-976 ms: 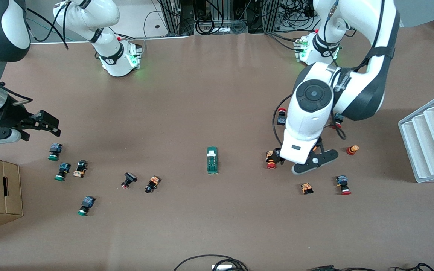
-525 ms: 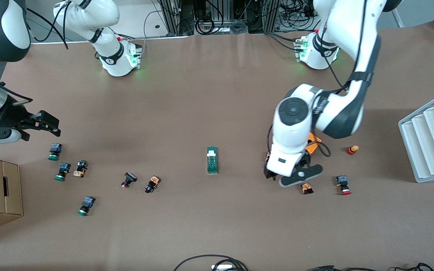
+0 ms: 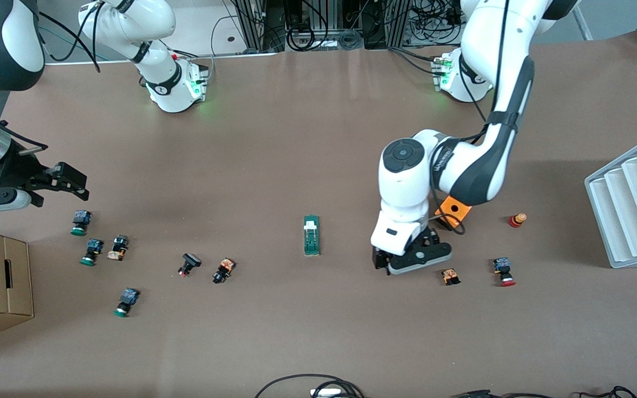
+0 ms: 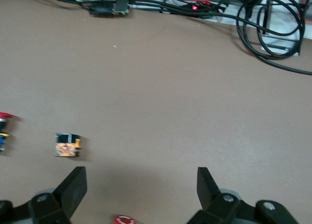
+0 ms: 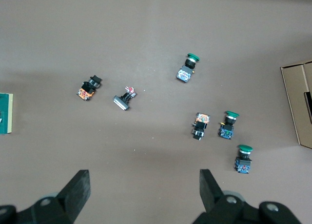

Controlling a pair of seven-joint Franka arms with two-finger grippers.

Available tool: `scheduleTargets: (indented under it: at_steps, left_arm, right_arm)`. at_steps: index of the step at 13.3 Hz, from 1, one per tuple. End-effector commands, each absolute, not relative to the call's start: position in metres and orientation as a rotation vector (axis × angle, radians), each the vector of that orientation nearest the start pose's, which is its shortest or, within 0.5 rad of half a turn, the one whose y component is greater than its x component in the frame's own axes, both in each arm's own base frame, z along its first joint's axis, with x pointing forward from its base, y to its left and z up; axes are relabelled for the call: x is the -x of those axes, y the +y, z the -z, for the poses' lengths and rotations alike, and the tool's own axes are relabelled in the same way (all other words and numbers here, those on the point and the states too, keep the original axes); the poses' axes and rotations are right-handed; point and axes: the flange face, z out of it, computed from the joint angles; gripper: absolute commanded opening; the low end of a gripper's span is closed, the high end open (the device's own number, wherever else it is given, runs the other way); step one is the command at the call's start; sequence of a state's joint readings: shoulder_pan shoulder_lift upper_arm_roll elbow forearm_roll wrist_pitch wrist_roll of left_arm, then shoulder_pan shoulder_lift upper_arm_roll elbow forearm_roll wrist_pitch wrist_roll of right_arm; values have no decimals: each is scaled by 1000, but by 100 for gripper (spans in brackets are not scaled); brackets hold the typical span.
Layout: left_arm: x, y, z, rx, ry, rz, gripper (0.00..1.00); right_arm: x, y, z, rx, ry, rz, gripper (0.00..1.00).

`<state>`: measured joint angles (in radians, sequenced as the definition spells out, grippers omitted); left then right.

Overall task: Close load switch with both arms
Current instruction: 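Position the left gripper above the green switch's white handle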

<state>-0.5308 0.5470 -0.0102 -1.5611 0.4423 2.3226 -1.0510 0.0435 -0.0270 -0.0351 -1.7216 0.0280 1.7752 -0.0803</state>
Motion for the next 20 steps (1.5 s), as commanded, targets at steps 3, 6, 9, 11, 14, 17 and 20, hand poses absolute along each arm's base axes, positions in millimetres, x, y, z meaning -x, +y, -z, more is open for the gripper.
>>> scheduleTargets:
  at_steps: [3,6,9,11,14,17,20]
  left_arm:
    - [-577,-441,-328,2962,-350,753,100]
    - [-563,-471,-290,2925,-336,879,100]
    - [-541,-494,-265,2861,-374,1022,100]
    - [-524,-511,-260,2832,-369,1142,100]
    - [-502,-533,-258,2799,-300,1302,100]
    - [-480,-552,-249,2761,-235,1456,100]
    - [-468,-568,-222,2686,-189,1565,100]
  right_arm:
    - [-558,5,-588,3129,-149,149,100]
    - [-558,5,-588,3129,-149,150,100]
    - [-558,5,-588,3129,-149,149,100]
    - [-558,4,-588,3129,-147,150,100]
    - [-558,4,-588,3129,-147,150,100]
    - [-557,3,-588,3129,-144,150,100]
    - [-558,3,-588,3130,-144,150,100]
